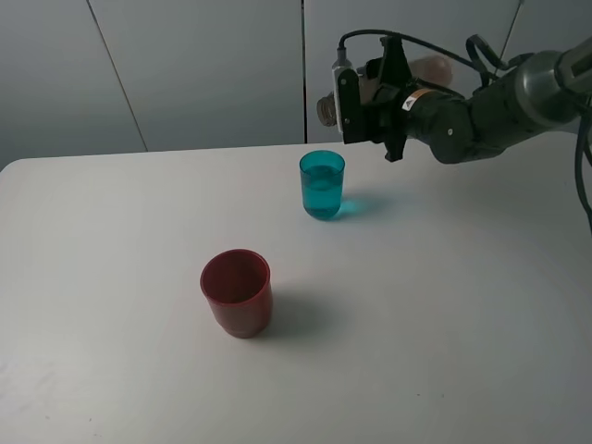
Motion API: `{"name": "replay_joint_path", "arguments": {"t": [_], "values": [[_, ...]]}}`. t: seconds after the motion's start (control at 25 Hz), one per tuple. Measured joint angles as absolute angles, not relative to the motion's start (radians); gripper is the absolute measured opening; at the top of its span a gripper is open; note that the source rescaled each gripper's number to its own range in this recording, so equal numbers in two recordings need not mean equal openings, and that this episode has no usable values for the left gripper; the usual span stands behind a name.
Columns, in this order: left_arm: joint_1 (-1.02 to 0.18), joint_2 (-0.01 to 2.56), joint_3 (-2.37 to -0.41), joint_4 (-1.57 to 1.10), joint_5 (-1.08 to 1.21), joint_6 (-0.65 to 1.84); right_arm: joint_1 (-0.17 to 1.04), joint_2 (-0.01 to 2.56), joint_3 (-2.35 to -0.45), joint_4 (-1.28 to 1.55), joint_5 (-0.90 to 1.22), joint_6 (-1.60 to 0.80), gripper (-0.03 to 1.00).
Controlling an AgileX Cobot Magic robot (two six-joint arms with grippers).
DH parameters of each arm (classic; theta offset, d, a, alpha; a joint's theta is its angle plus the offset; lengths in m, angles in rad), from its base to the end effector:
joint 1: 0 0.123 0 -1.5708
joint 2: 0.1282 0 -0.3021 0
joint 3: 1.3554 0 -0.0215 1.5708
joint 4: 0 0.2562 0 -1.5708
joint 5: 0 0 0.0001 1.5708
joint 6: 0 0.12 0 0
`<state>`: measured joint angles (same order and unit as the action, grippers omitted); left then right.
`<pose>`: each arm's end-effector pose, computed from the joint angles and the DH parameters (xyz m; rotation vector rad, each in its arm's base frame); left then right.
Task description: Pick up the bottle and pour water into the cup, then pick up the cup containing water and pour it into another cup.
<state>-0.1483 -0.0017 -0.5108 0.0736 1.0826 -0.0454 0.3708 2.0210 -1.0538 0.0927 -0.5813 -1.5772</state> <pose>0.0068 0.0069 0.2679 0.1006 2.0492 -0.0323 0.4304 0.1608 0.1566 -1.5513 1.1899 -0.8125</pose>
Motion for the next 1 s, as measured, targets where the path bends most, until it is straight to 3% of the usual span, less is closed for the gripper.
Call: {"name": "replay_joint_path", "arguments": {"t": [0.12,0.44,0.76,1.0], "values": [[-0.148,-0.002,-0.511,0.074,1.083,-0.045,0.366,1.974,-1.053,0.091,-0.52,-1.295,0.0],[-0.148,-0.002,-0.511,0.074,1.083,-0.045,0.238,1.901,-1.044,-0.068,-0.446,-0.223,0.0],[-0.148,-0.002,-0.511,0.075,1.083,-0.045,0.171,1.906,-0.858,-0.091,-0.694,-0.09,0.0],[-0.148,-0.002,-0.511,0.075,1.083,-0.045,0.171,1.959,-0.846,-0.099,-0.729,-0.099,0.0]]}}
